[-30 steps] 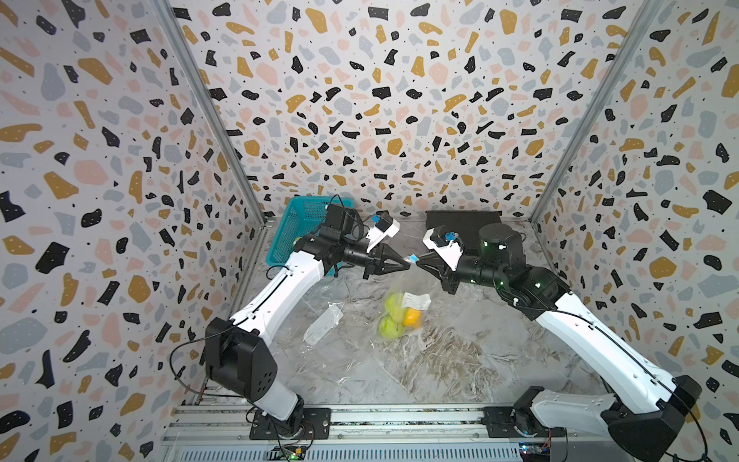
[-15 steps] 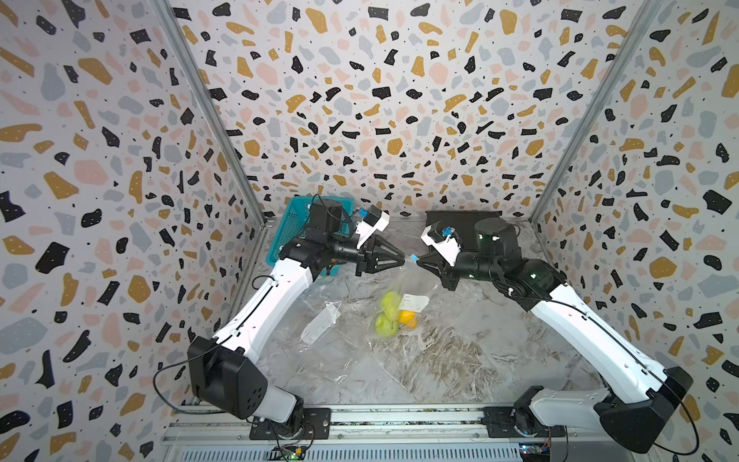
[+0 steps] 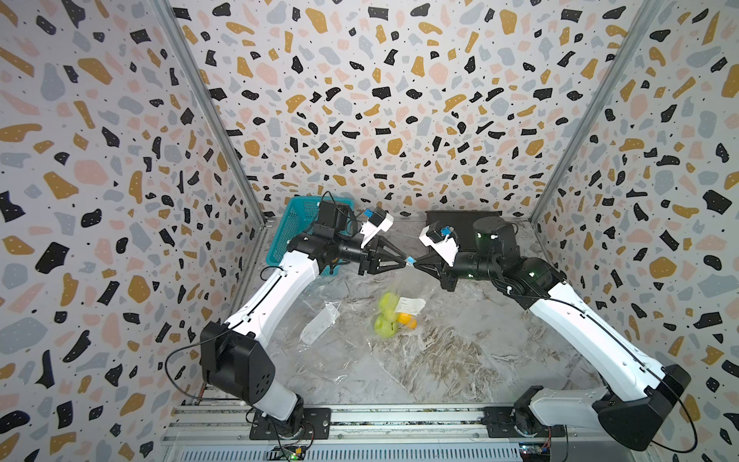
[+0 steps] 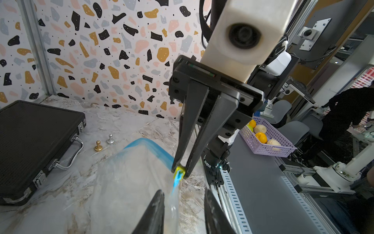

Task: Open the zip-top bag and take out the pear
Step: Unzip the zipper on the zipper food storage bag.

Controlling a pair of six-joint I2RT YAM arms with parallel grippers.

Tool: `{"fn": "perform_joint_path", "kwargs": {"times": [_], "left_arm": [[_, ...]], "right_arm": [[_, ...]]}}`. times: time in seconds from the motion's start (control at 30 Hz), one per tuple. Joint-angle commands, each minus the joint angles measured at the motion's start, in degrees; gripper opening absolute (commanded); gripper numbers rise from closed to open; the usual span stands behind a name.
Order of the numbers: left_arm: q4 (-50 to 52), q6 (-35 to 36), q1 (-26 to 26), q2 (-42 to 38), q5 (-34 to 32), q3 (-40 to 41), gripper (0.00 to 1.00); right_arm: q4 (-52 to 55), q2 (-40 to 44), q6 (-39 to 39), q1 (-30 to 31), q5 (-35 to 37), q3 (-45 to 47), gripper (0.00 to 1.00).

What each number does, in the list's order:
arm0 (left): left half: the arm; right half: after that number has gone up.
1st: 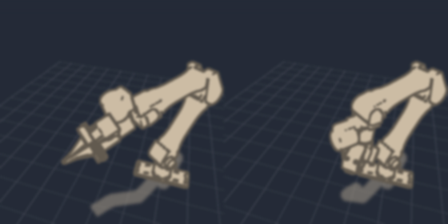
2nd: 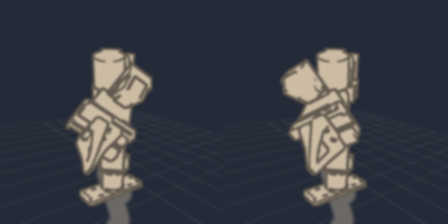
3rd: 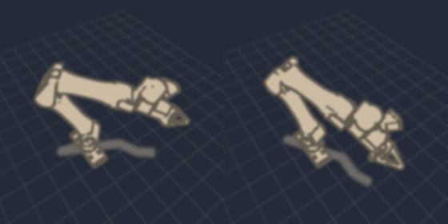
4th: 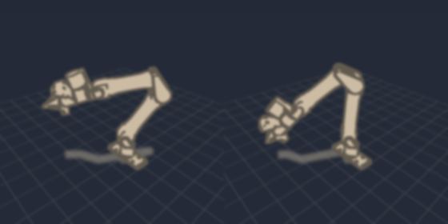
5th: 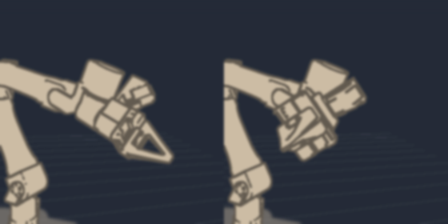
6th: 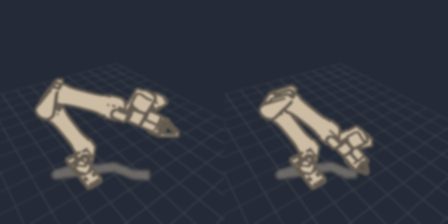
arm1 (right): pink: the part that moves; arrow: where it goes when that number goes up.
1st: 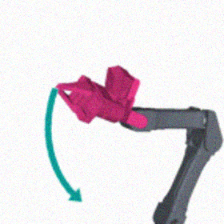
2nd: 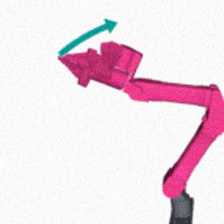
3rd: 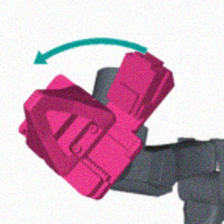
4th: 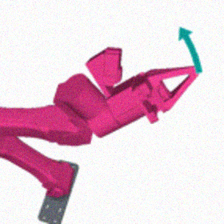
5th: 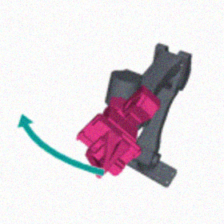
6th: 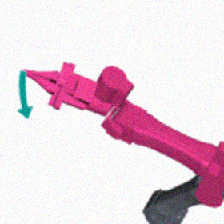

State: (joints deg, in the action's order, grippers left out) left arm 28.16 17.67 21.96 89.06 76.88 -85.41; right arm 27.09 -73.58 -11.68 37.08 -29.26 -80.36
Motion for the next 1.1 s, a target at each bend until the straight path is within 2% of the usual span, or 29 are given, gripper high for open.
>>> {"fn": "perform_joint_path", "kwargs": {"times": [0.0, 0.23, 0.37, 0.53, 0.77, 1.07], "left_arm": [[2.5, 3.3, 0.5, 0.5, 0.3, -3.1, 0.33], [4.4, 4.7, 1.6, 1.6, 0.3, -4.6, 0.31], [5.4, 5.0, 2.0, 2.6, 0.2, -5.7, 0.14], [6.7, 6.0, 2.5, 3.5, 0.1, -6.2, 0.00], [7.2, 7.7, 2.8, 2.0, -0.8, -5.8, 0.00], [2.6, 4.3, 2.8, -1.4, -1.5, -2.9, 0.00]], "right_arm": [[1.1, 0.0, 0.9, 0.0, -1.2, -2.7, 0.06], [1.1, -0.5, 0.8, -0.1, -1.7, -2.9, 0.06], [1.1, -0.6, 0.9, -0.1, -1.6, -3.0, 0.05], [1.0, -0.7, 1.0, 0.0, -1.5, -2.7, 0.05], [0.8, -0.6, 1.0, 0.0, -0.7, -2.7, 0.05], [0.7, -1.5, 1.0, -0.1, -0.1, -3.5, 0.07]]}}
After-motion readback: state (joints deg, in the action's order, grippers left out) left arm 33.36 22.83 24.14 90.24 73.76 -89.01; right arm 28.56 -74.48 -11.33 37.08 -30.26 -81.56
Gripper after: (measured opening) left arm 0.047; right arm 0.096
